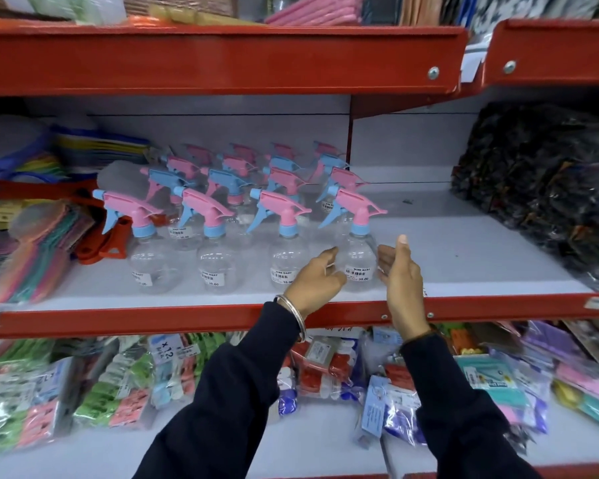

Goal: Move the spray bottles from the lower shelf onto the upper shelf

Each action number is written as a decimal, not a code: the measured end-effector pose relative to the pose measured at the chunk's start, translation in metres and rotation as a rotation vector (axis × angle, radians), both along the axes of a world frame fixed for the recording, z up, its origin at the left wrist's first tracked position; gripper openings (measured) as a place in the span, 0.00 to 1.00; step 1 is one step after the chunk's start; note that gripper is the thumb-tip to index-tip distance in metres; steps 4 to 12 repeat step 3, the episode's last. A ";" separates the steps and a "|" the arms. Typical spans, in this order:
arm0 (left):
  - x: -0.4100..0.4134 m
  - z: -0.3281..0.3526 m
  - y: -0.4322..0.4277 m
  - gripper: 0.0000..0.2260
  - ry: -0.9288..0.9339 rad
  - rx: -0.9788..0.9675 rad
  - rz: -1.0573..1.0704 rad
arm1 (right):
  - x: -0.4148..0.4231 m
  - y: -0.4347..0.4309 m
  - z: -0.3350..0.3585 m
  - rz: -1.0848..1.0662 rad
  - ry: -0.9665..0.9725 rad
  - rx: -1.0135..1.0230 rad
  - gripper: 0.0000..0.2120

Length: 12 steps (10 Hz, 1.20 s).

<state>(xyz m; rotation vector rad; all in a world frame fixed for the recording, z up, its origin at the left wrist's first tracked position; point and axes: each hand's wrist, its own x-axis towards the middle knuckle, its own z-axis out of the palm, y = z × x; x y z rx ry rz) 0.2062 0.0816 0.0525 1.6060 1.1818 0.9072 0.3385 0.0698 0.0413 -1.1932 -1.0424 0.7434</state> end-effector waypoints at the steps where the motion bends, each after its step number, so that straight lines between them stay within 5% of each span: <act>1: -0.004 0.000 -0.007 0.27 0.003 0.005 -0.008 | -0.001 0.001 -0.003 0.016 -0.022 -0.001 0.21; 2: -0.008 0.002 -0.017 0.26 0.025 0.049 0.014 | -0.005 -0.005 0.003 -0.017 -0.049 -0.018 0.27; 3: -0.016 0.001 -0.035 0.22 -0.043 0.252 0.109 | 0.000 -0.027 -0.010 -0.160 -0.017 0.090 0.21; 12: -0.016 0.001 -0.035 0.22 -0.043 0.252 0.109 | 0.000 -0.027 -0.010 -0.160 -0.017 0.090 0.21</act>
